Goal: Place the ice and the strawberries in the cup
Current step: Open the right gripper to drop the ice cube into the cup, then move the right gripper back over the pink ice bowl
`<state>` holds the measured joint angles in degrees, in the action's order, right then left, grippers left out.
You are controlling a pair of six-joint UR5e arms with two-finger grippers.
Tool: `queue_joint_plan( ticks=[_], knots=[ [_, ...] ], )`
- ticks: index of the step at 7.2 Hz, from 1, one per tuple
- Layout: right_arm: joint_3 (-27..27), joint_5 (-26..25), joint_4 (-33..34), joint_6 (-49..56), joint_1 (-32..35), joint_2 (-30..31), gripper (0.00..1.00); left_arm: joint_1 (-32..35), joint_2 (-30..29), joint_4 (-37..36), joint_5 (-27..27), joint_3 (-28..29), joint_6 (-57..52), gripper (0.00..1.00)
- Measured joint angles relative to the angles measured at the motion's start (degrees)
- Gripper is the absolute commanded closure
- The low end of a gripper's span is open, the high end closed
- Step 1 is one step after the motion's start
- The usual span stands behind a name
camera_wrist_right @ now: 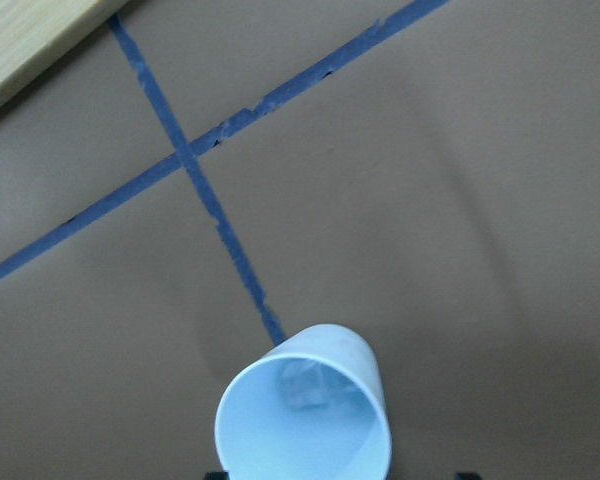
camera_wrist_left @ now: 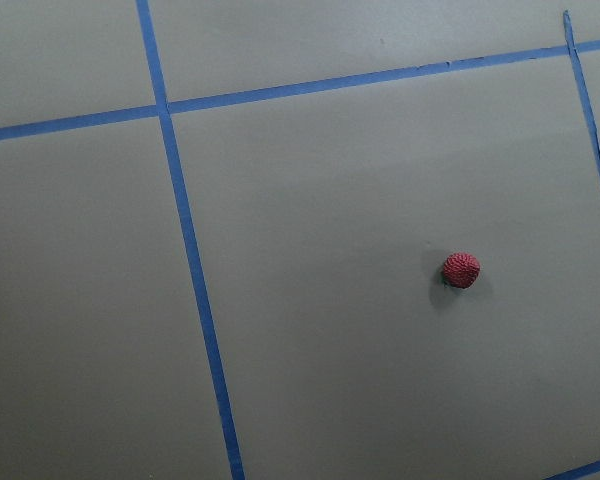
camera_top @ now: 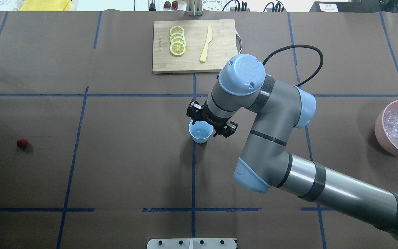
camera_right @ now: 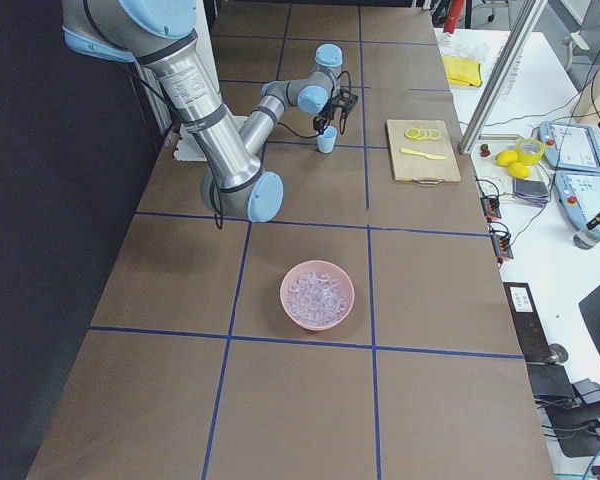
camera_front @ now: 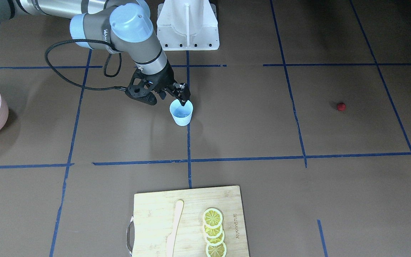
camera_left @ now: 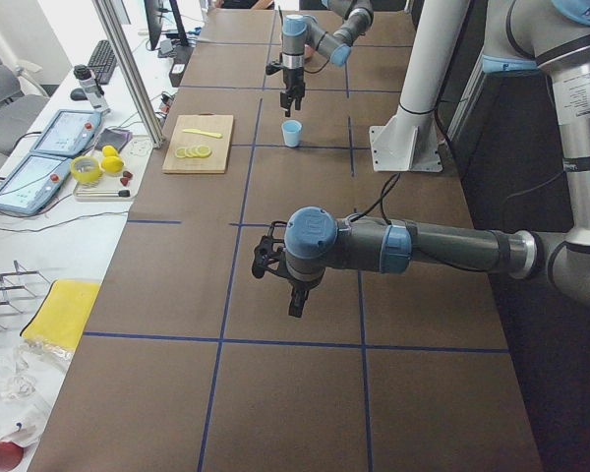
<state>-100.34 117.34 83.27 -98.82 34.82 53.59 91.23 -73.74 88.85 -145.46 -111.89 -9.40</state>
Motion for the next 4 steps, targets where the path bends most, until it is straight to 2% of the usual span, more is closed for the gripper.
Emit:
queue_joint_plan(
  ticks=[2,4],
  knots=[
    [-10.1,5.3,0.1,3.6,5.8,10.8,0.00,0.0,0.0,-0.1,0.0,0.1,0.0,0.00],
    [-17.0,9.5,0.1,17.4,12.6,23.7,0.00,0.0,0.1,-0.3,0.0,0.2,0.0,0.00]
  ],
)
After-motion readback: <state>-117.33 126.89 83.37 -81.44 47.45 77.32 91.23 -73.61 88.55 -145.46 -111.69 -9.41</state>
